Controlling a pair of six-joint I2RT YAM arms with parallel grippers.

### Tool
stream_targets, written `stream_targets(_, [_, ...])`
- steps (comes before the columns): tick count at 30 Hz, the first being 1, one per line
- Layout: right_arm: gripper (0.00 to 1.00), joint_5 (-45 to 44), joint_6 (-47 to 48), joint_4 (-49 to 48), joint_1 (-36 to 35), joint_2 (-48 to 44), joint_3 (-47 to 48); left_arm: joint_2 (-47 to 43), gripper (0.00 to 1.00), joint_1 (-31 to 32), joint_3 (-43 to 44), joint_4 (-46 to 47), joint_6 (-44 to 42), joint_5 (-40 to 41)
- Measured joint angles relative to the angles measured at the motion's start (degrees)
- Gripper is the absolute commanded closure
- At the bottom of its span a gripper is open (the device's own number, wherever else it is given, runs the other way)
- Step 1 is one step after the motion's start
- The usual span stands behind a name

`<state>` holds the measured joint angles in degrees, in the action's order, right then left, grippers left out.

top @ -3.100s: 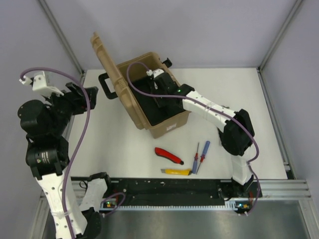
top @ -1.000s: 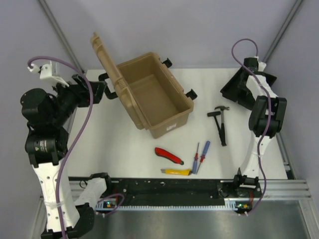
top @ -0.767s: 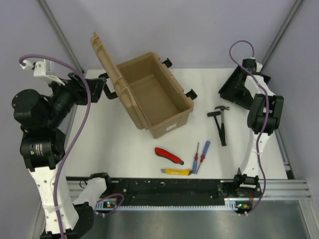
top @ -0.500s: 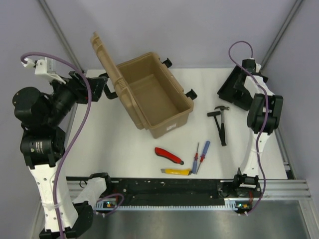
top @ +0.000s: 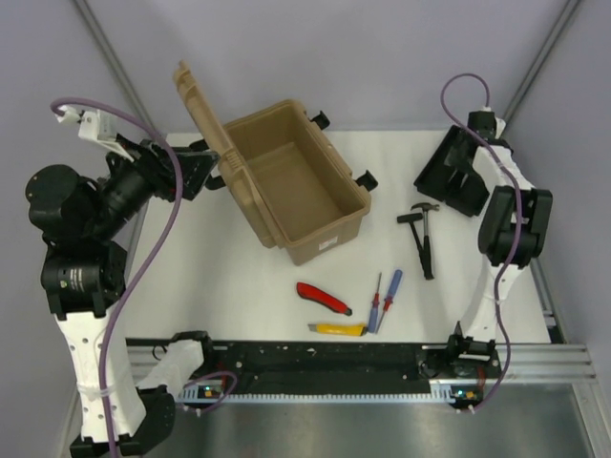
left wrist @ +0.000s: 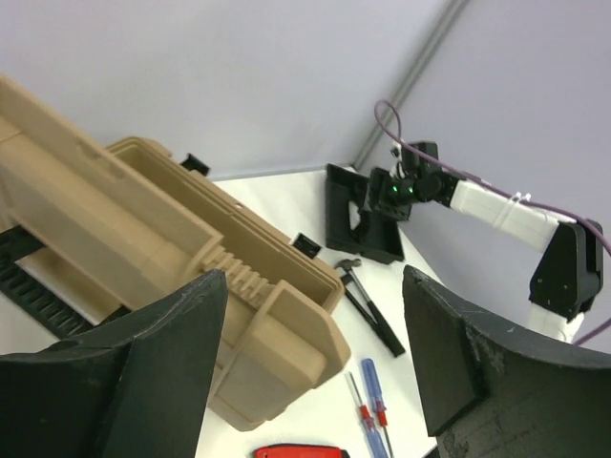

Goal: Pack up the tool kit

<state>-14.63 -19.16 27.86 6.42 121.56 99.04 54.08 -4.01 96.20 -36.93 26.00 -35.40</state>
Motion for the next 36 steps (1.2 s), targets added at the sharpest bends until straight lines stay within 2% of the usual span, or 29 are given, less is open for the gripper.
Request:
stream_targets(6, [0.39,2.9,1.5,-0.3,-3.7,-12.9,-1.2,0.2,0.33,2.1,-1.4,3.9,1.8,-5.4])
stream_targets(10, [0.44,6.5,2.8,-2.9,-11.7,-19.0,-2.3,0.4,0.34,3.7,-2.3,6.4,2.8,-7.9])
stream_targets(15, [0.47,10.6,3.1,-3.5,-21.9,-19.6,-8.5,0.5,0.32,6.4,-4.3,8.1,2.7,-8.2])
stream_targets(21, [0.48,11.7,2.9,-2.5,-25.4,-19.7,-14.3,0.5,0.26,6.6,-5.6,5.2,1.0,1.4])
stream_targets(28, [0.49,10.7,2.5,-3.6,-27.1,-21.7,-18.1,0.0,0.25,6.6,-8.5,1.2,-0.8,11.7])
stream_targets(36, [0.5,10.9,0.9,-2.8,-33.0,-22.9,-21.3,0.1,0.25,6.6,-8.7,-1.5,-4.0,20.9])
